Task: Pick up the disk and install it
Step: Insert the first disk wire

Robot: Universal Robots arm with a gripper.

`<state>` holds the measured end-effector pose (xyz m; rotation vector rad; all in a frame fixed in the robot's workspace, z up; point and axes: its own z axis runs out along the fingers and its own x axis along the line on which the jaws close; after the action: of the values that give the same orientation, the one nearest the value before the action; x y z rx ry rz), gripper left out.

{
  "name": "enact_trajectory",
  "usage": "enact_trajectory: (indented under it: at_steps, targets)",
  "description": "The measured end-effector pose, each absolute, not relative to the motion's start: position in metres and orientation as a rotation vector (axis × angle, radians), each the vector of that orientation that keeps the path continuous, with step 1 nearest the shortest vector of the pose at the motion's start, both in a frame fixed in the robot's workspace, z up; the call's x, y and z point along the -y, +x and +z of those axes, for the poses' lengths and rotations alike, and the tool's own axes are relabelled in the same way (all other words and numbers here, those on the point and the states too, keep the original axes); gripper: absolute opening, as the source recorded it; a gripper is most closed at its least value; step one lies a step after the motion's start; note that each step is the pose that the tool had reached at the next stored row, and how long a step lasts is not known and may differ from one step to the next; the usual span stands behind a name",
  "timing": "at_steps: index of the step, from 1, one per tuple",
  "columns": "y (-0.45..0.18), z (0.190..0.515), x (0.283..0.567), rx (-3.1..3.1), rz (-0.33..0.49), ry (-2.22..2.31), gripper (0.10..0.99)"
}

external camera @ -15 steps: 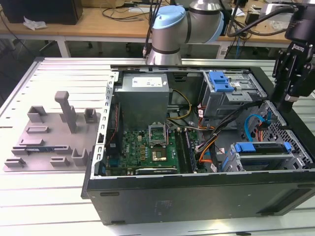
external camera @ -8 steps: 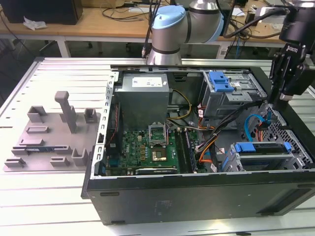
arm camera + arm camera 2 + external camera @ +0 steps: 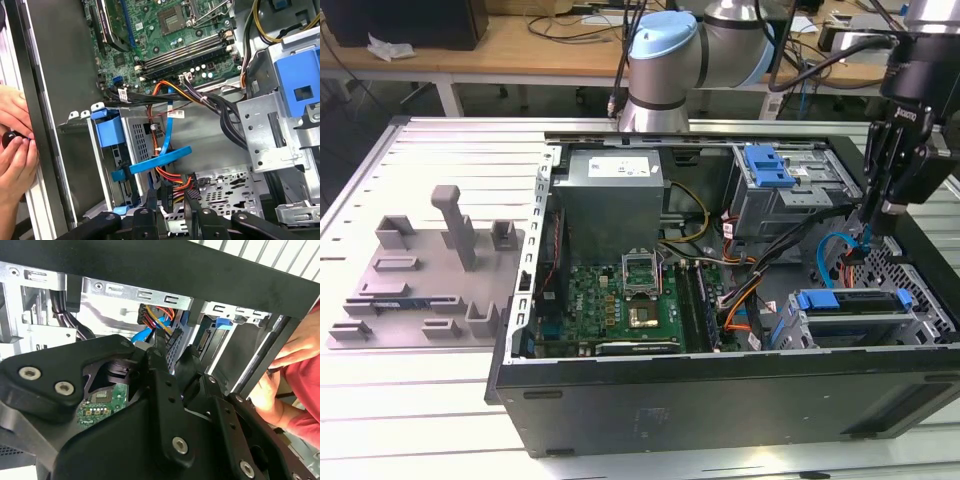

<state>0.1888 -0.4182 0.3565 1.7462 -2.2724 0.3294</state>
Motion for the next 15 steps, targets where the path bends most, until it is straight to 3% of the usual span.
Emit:
enact_trajectory:
  at_steps: [15]
  targets:
    - [0.19, 0.344, 0.418, 2.263, 0.332, 1.748, 0.353]
